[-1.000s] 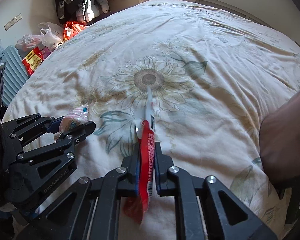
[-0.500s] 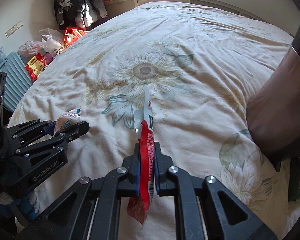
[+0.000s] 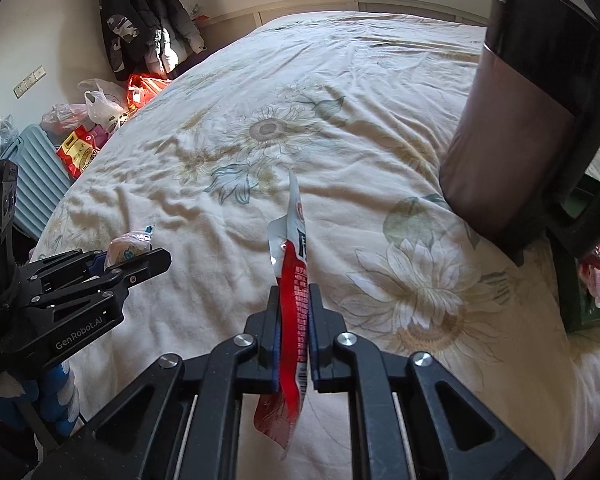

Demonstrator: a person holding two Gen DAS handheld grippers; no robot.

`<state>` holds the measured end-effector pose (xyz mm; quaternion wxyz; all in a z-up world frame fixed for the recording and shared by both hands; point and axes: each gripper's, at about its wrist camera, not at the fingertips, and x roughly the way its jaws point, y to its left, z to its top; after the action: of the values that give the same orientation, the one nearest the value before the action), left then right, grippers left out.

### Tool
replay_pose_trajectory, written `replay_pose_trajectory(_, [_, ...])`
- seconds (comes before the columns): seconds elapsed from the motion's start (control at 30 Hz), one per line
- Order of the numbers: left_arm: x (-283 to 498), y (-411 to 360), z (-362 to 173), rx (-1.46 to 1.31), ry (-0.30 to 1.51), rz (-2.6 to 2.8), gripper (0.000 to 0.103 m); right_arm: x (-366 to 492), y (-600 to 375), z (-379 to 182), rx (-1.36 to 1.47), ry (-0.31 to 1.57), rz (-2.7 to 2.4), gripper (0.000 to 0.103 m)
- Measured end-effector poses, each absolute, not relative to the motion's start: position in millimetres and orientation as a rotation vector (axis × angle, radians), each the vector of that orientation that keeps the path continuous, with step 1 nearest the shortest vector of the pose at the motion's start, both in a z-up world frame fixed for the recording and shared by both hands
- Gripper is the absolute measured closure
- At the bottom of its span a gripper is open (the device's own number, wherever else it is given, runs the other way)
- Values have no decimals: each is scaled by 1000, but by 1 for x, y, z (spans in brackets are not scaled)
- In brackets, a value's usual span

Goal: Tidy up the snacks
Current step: 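Carry the red packet and striped candy over to the green tray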

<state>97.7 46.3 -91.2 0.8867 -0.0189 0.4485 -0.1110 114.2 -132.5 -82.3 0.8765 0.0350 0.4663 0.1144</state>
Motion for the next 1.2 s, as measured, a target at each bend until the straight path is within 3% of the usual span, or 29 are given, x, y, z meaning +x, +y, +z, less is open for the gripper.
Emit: replay_pose_trajectory(1.2, [2, -89, -60, 174, 932, -309, 82, -13, -289, -63, 300, 840, 58, 79])
